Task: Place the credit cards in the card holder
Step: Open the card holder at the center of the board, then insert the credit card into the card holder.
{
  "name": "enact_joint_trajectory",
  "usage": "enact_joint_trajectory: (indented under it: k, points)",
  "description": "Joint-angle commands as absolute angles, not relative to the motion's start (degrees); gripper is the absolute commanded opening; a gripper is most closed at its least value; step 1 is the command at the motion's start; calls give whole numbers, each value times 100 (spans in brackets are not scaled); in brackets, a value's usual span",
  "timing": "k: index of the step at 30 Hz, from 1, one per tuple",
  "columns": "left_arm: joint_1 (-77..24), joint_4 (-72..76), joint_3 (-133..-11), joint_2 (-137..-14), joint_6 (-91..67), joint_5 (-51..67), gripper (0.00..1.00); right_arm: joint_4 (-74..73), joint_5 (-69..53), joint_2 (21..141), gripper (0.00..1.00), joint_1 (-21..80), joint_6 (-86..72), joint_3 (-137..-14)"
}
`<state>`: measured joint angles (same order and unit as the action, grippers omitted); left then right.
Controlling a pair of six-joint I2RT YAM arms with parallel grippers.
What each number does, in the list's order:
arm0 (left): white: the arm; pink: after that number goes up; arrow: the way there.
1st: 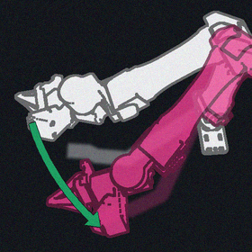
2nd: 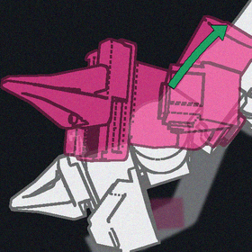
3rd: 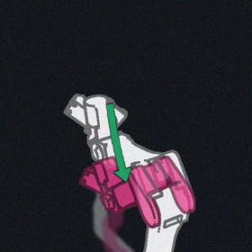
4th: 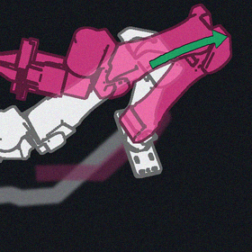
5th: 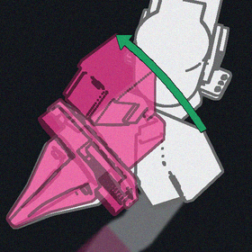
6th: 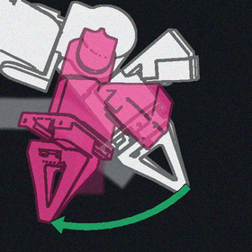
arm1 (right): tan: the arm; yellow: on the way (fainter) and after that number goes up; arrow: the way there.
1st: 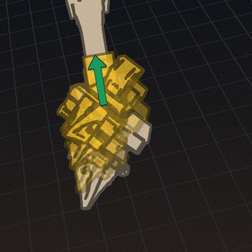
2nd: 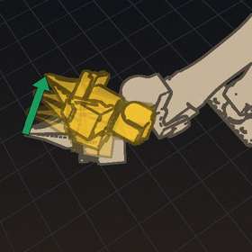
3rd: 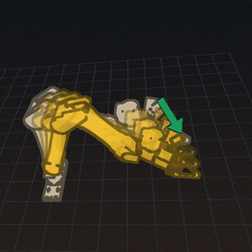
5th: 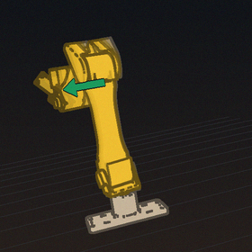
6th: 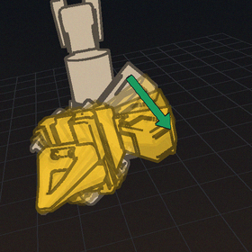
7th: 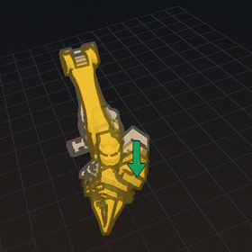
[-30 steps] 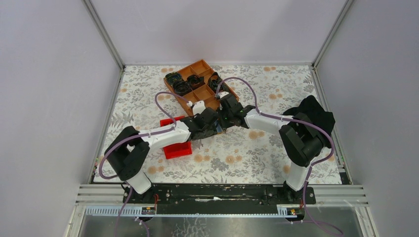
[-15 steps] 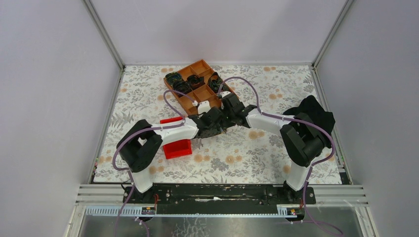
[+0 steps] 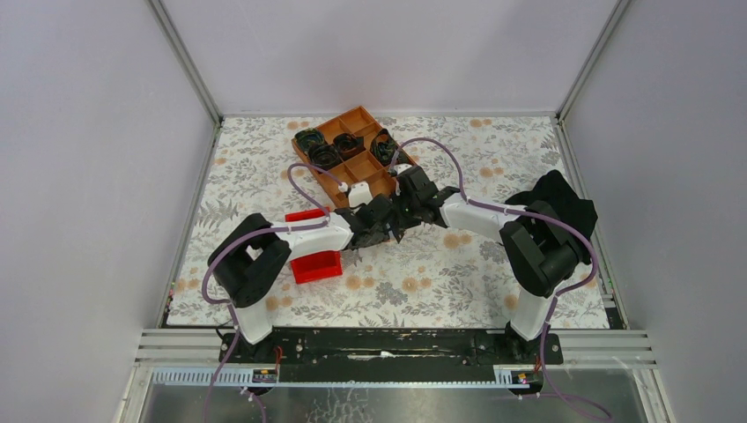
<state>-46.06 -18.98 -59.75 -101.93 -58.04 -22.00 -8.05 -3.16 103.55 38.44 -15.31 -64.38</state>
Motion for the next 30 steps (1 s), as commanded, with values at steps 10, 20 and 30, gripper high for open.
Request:
enact_joint_trajectory:
  k: [10, 20, 30]
  points:
    - [-4553, -1866, -6089, -10339, -5998, -2742, 45, -1505, -681, 10384, 0, 3617, -1609, -6137]
    - [-4553, -2124, -5972, -10555, -5857, -2613, 40, -1247, -1117, 10264, 0, 3062, -1763, -5941]
    - [-4552, -1702, -5783, -10726, -5030, -2007, 38, -932, -1523, 10270, 0, 2731, -1939, -5847]
